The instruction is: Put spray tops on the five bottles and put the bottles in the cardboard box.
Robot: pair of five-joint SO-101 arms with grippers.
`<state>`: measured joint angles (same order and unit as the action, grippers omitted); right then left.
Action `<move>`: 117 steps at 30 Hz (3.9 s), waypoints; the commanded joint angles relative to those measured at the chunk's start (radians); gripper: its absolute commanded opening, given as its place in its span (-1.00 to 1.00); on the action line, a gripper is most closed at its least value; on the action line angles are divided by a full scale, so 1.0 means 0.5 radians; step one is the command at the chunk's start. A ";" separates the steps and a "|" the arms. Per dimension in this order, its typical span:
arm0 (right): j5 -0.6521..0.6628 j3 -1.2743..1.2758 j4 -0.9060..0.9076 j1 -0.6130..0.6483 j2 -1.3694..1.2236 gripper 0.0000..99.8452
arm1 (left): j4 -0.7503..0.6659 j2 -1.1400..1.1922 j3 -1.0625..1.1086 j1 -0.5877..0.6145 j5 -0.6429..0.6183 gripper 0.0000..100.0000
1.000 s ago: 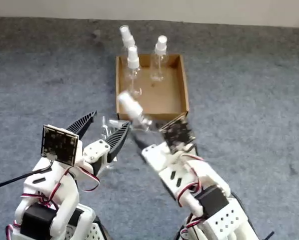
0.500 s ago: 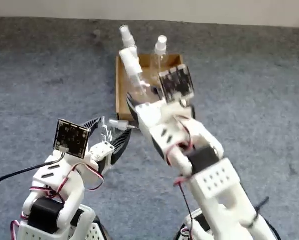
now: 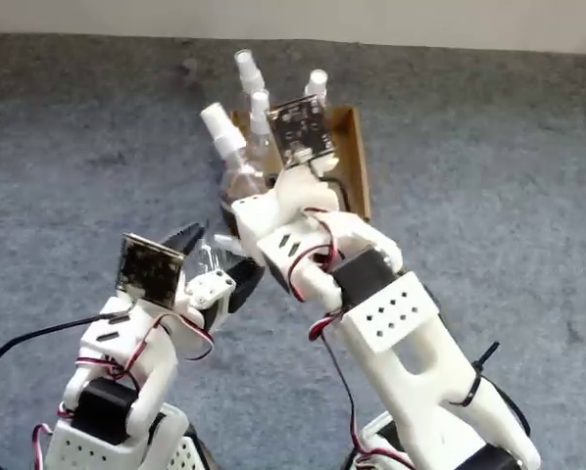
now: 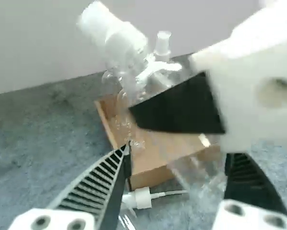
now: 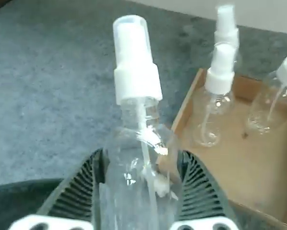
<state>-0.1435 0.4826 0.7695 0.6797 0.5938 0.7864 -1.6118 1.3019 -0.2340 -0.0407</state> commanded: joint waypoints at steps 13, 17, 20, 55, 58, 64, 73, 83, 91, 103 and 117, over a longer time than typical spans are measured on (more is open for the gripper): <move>0.132 -0.140 0.394 0.038 0.658 -0.99 | -0.184 0.029 0.115 0.023 0.107 -0.49; 0.132 -0.130 0.391 0.023 0.664 -0.99 | -0.178 0.017 0.115 0.023 0.107 -0.49; 0.135 -0.130 0.250 -0.115 0.606 -0.99 | -0.175 0.011 0.118 0.023 0.107 -0.49; 0.215 0.397 -1.665 -0.707 -0.686 -0.99 | -0.172 0.011 0.130 0.394 0.104 -0.99; 0.215 0.496 -1.708 -0.707 -0.686 -0.99 | -0.172 0.011 0.130 0.394 0.104 -0.99; 0.206 0.511 -1.714 -0.707 -0.738 -0.99 | -0.172 0.011 0.133 0.391 0.104 -0.99; 0.206 0.324 -1.812 -0.710 -1.042 -0.99 | -0.172 0.011 0.133 0.391 0.104 -0.99; 0.206 0.158 -1.812 -0.713 -1.281 -0.99 | -0.172 0.011 0.133 0.391 0.104 -0.99; 0.212 0.078 -1.815 -0.713 -1.352 -0.99 | -0.172 0.011 0.133 0.391 0.104 -0.99; 0.218 0.078 -1.797 -0.707 -1.346 -0.83 | -0.172 0.014 0.133 0.391 0.104 -0.99; 0.218 0.078 -1.794 -0.698 -1.343 -0.63 | -0.172 0.014 0.133 0.391 0.107 -0.99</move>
<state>-0.0361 0.5838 -0.1204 0.3345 -0.0982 0.7142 -1.6011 1.3725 -0.0468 0.0115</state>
